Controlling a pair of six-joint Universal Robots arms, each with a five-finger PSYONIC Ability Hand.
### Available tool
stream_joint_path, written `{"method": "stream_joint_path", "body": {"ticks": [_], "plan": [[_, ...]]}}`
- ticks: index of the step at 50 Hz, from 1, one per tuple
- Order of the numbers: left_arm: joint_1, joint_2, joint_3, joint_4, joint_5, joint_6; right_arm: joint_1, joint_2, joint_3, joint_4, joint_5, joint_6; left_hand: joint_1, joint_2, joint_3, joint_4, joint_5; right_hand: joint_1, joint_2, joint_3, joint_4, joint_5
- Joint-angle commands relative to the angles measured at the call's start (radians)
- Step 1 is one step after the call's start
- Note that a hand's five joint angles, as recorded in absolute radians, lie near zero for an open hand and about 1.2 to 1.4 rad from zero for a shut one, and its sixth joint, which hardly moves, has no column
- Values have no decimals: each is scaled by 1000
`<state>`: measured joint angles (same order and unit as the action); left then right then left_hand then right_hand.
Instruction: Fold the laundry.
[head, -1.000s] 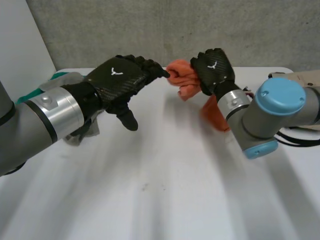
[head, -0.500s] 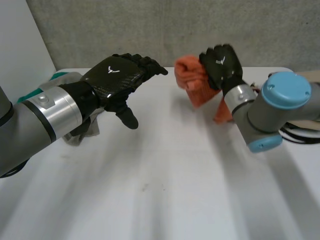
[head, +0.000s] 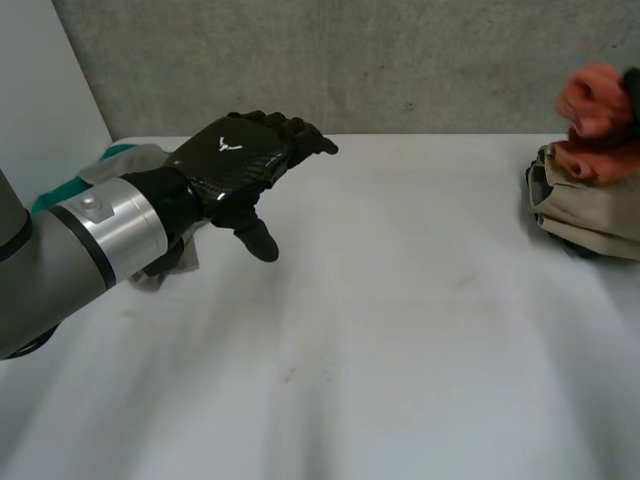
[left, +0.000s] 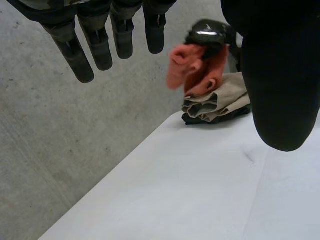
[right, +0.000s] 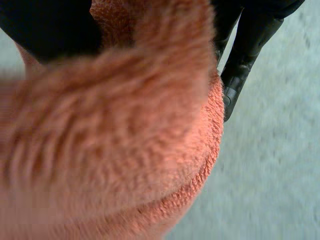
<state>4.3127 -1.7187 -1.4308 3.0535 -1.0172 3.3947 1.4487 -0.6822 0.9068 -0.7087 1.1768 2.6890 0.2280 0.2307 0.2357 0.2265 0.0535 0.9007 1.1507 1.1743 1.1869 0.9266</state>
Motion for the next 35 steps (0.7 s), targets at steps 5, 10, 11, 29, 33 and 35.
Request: {"method": "stream_joint_path", "body": {"ticks": [5, 10, 11, 29, 33, 35], "plan": [[-11, -2, -11, 8, -4, -2, -217, 147, 142, -100, -247, -26, 65, 62, 57, 66, 65, 496, 246, 222, 209, 295], [-24, -2, -11, 10, -21, -2, -251, 122, 207, -106, -296, -51, 65, 62, 57, 66, 65, 496, 246, 222, 209, 295], [-28, -1, -11, 10, -26, -2, -252, 112, 219, -106, -310, -60, 65, 62, 57, 66, 65, 496, 246, 222, 209, 295], [-53, 7, 1, 16, -30, -2, -261, -172, 359, -55, -188, -61, 65, 62, 57, 66, 65, -726, -976, -1000, -1012, -927], [-53, 7, 0, 16, -30, -2, -286, -253, 411, 61, -140, -61, 62, 59, 54, 63, 62, -726, -976, -1000, -1012, -927], [-53, 8, 0, 16, -30, -2, -307, -302, 438, 168, -140, -69, 62, 59, 54, 63, 62, -726, -976, -1000, -1012, -927]]}}
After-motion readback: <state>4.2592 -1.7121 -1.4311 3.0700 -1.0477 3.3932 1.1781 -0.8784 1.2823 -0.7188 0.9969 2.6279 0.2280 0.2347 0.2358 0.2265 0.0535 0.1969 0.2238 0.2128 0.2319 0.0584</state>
